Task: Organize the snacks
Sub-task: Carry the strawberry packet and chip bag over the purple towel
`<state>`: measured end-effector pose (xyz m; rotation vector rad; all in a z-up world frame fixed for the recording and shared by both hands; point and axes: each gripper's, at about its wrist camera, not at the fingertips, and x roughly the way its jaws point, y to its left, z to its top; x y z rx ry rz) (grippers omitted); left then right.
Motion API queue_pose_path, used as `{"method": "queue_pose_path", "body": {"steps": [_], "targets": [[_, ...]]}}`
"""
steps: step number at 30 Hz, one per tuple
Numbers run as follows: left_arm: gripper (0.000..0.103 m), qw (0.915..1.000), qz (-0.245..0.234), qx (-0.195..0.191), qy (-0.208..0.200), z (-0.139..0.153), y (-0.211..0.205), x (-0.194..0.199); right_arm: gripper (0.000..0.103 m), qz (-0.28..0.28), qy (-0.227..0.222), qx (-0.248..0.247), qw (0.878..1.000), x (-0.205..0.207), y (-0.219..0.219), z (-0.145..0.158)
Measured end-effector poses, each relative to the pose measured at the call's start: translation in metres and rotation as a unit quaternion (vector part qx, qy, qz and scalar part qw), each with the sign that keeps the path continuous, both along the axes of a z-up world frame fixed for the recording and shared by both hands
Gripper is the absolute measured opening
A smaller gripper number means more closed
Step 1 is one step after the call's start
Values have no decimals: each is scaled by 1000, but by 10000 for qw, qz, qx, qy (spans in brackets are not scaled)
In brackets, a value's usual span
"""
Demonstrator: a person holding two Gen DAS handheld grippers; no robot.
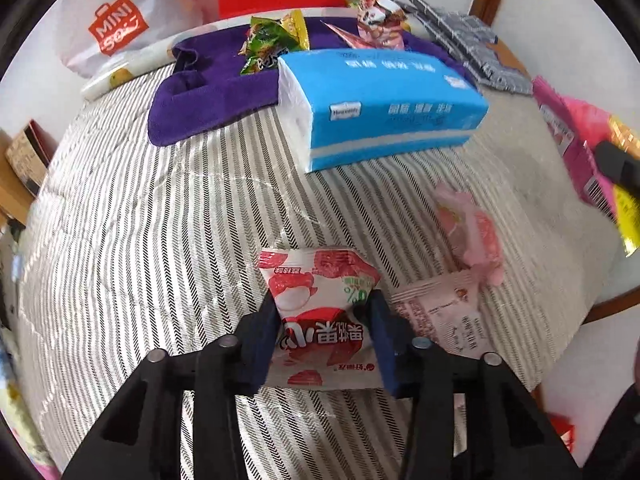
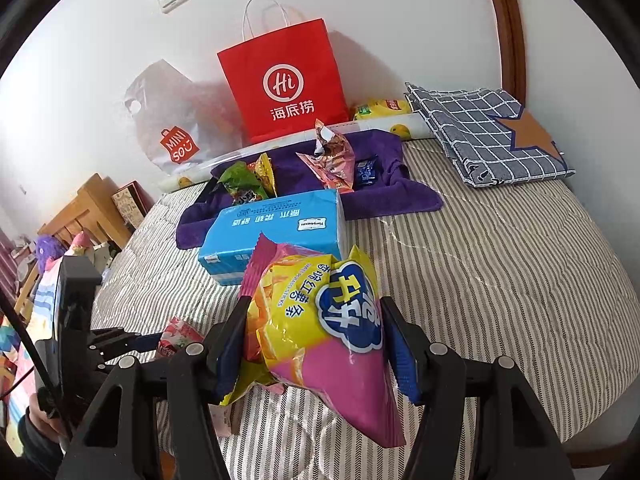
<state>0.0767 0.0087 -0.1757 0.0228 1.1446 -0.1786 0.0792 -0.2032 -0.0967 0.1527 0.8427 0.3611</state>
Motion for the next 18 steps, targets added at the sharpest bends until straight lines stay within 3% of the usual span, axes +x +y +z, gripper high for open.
{"method": "queue_pose_path", "body": {"steps": [6, 18], "targets": [[41, 9990, 166, -405, 59, 11, 11, 9, 60, 53, -16, -28, 10000, 5, 3, 1], [41, 9971, 227, -529, -494, 61, 20, 53, 60, 221, -308, -138, 9992, 43, 20, 25]]}}
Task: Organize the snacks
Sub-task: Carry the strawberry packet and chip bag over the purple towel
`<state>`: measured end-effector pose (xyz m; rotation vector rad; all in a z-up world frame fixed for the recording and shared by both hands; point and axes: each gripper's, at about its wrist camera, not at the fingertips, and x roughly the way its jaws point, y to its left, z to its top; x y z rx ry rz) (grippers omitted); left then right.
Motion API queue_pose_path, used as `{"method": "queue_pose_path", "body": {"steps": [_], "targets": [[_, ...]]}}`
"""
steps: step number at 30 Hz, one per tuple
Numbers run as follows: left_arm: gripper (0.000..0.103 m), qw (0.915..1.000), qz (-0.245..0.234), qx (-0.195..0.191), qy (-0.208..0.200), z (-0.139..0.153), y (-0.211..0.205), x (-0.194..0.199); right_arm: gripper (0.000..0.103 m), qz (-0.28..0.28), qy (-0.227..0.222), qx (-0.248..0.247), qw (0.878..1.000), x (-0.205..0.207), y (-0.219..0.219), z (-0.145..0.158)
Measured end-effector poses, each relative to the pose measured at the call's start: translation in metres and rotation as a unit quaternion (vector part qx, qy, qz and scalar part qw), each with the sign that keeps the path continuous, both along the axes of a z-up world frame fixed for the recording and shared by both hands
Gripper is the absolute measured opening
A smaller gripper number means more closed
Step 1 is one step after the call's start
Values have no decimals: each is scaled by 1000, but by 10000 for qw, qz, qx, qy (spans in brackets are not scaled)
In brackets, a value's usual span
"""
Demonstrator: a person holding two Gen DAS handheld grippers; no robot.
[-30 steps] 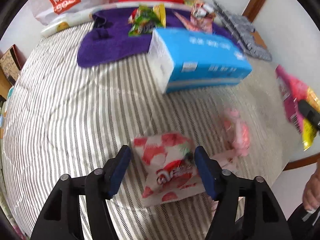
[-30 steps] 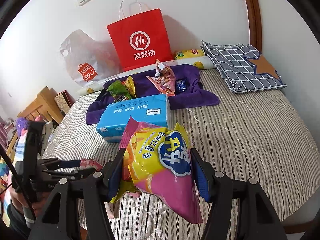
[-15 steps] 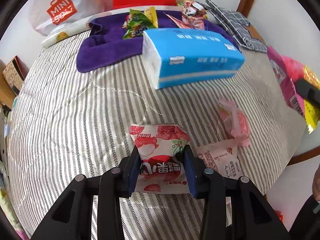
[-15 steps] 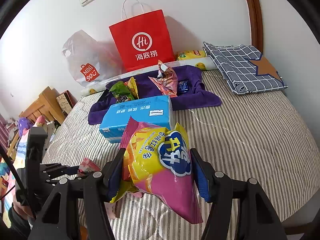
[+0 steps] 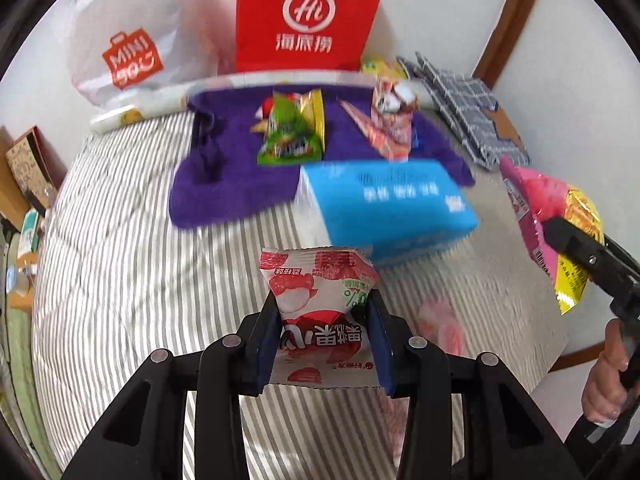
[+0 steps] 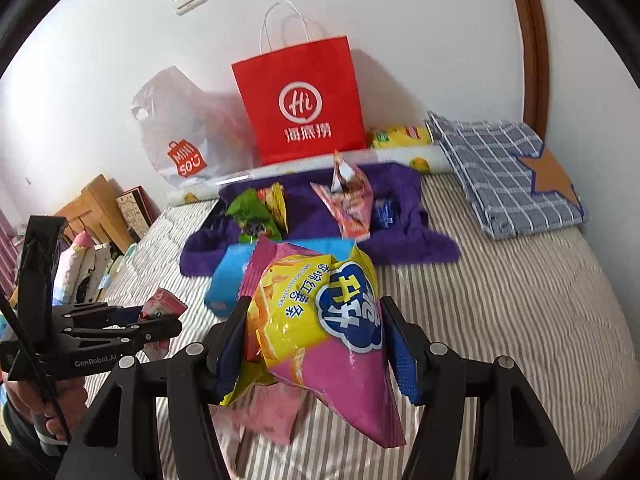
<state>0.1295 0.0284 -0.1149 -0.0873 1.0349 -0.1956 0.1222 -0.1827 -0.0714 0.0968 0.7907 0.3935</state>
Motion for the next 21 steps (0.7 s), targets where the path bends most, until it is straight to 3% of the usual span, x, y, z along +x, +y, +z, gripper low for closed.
{"method": "queue_pose_path", "body": {"steps": [10, 21], "targets": [[41, 9994, 27, -51, -327, 32, 15, 58, 60, -65, -288, -68, 9995, 56, 19, 21], [41, 9988, 130, -158, -449, 42, 35, 123, 60, -126, -136, -46, 9998, 114, 38, 7]]}}
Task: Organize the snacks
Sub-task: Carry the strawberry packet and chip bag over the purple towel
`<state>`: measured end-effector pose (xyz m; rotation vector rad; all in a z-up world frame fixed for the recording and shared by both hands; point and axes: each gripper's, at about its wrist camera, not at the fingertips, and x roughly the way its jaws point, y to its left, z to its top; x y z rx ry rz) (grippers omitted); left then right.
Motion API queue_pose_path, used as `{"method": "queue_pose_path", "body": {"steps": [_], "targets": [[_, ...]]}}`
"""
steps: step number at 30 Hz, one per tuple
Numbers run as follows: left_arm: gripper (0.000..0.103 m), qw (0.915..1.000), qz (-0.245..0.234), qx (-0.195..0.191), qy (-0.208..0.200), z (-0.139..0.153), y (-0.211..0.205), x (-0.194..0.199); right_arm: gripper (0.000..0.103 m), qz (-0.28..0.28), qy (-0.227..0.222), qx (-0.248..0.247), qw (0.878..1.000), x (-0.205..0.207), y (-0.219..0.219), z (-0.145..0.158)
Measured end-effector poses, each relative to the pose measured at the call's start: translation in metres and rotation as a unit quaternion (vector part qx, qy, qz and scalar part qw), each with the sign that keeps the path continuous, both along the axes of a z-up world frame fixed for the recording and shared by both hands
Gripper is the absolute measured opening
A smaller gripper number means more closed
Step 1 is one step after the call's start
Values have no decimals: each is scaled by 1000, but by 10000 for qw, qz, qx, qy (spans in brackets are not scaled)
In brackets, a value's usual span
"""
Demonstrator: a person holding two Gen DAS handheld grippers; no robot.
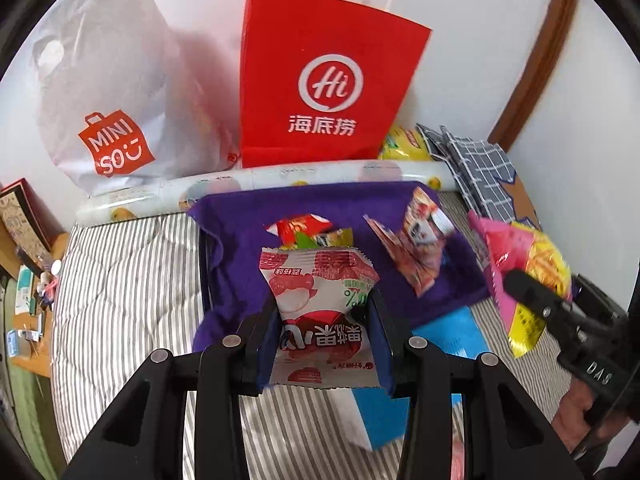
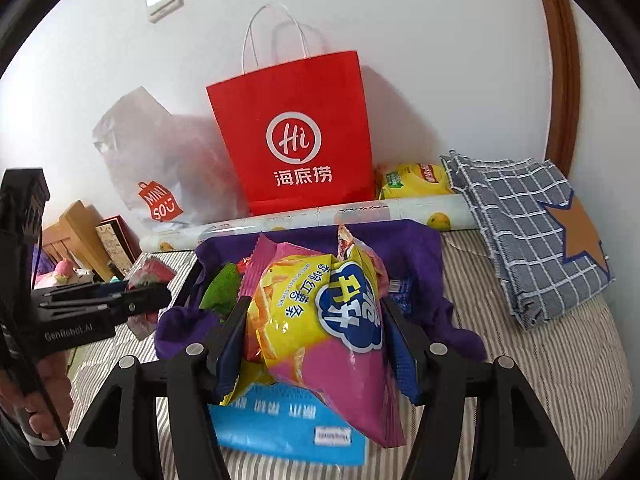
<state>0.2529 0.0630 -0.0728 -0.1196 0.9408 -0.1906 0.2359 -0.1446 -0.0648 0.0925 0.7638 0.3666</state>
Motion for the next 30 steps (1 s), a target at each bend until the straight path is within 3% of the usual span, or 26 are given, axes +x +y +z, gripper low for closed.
{"method": "queue_pose_path", "body": {"steps": [8, 13, 19, 30], "targets": [[41, 9999, 98, 34, 82, -6, 11, 49, 60, 56, 194, 55, 9998, 35, 15, -22], [41, 9999, 106, -46, 98, -13, 15, 69, 60, 220, 79, -14, 9997, 54, 29, -21], [41, 9995, 155, 12, 291, -34, 22, 83, 60, 468, 23, 2, 9989, 66, 39, -35], [41, 9983, 189, 72, 554, -56, 24, 92, 60, 527, 331, -276, 9977, 72, 43, -66]]}}
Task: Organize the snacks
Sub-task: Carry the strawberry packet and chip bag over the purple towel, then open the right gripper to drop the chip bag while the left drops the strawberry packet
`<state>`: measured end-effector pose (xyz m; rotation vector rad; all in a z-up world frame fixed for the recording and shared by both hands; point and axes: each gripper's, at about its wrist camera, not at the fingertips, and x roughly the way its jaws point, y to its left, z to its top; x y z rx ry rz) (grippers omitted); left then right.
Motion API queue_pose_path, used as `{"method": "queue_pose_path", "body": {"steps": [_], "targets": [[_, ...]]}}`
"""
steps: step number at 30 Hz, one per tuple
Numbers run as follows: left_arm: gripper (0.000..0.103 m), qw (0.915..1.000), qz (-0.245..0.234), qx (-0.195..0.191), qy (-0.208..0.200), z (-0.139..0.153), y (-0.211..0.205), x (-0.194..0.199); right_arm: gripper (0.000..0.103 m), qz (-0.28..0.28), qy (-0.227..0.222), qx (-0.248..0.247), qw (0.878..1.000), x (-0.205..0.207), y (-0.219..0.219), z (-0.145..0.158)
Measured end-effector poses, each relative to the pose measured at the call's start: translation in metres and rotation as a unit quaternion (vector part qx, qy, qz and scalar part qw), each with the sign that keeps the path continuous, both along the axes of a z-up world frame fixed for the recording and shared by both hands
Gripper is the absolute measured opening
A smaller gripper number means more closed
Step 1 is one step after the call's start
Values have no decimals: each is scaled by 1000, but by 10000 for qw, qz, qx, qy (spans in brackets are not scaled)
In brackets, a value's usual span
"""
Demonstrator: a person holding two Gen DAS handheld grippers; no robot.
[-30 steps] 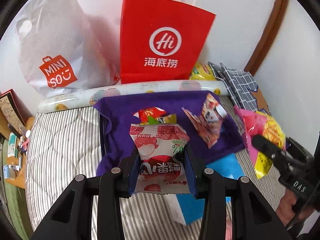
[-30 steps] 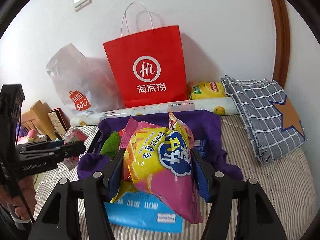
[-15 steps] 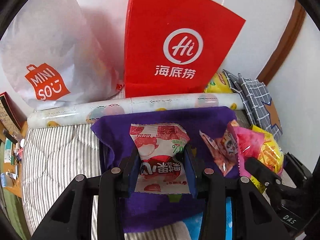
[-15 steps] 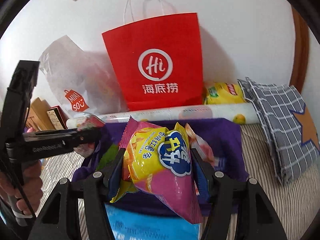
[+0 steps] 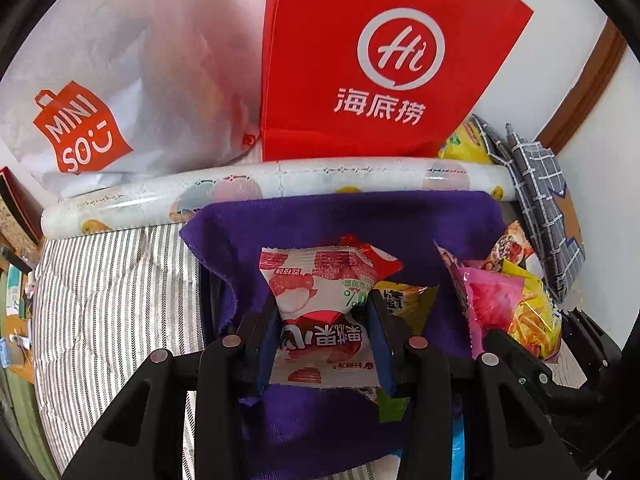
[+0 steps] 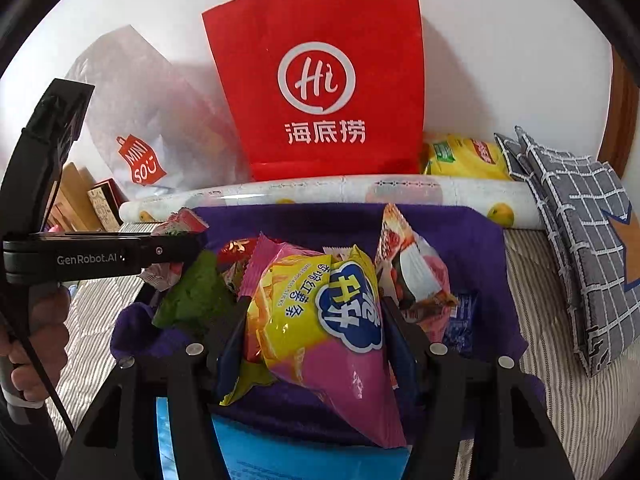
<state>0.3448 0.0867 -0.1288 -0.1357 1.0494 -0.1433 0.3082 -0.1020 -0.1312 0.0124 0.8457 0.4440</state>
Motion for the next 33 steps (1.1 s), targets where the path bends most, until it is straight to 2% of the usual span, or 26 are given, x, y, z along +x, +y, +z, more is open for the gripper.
{"method": "queue_pose_path", "body": {"steps": [33], "targets": [[43, 9998, -44, 121, 180, -7, -7, 5, 67, -293, 195, 159, 9993, 8, -12, -5]]}}
